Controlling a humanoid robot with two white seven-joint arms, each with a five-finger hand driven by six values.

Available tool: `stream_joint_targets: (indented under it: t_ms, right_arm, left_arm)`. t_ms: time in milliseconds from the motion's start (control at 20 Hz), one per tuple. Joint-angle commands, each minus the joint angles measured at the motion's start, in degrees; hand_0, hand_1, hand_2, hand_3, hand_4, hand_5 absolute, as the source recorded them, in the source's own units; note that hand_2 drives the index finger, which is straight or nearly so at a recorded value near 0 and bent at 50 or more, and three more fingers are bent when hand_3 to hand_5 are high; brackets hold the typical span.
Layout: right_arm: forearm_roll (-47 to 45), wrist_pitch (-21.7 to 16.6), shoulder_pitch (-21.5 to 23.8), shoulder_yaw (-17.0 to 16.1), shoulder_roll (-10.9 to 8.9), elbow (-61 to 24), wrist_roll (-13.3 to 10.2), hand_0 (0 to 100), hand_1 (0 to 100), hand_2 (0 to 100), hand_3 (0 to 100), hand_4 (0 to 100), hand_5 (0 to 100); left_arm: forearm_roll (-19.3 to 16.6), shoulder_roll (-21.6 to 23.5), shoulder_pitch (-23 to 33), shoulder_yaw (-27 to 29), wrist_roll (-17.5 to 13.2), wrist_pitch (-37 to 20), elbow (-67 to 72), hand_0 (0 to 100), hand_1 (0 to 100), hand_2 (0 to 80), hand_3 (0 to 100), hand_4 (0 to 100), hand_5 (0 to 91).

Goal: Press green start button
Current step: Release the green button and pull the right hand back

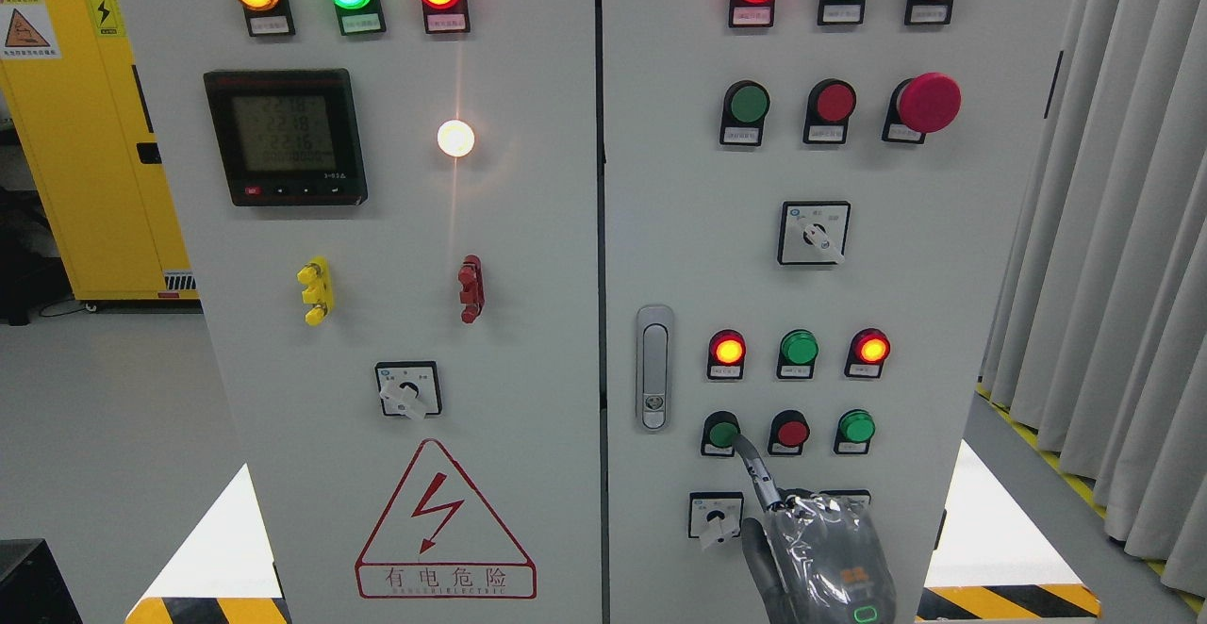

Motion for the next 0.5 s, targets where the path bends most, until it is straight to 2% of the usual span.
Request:
stream_joint_targets:
  t_ms: [0,250,450]
  right_arm:
    - [-3.67,-0.28,2.13,1.12,0.11,-4.18,-0.95,79,100,0,89,92,100]
    - [-21.24,-1.33,4.77,4.37,0.02,-4.36,-0.34,84,99,0,86,90,100]
    - [-33.28,-6.16,6.70,6.57,0.02,-4.45,0.36,89,97,0,74,80,81]
  left_arm:
    - [0.03,0.01,0.00,-0.07,0.30,0.01,0.00,12,56,0.0,0,0,0.0]
    - [0.03,0.01,0.00,0.02,0.30,0.01,0.00,12,56,0.0,0,0,0.0]
    - [0.03,0.01,0.00,0.02,0.30,0.01,0.00,12,56,0.0,0,0,0.0]
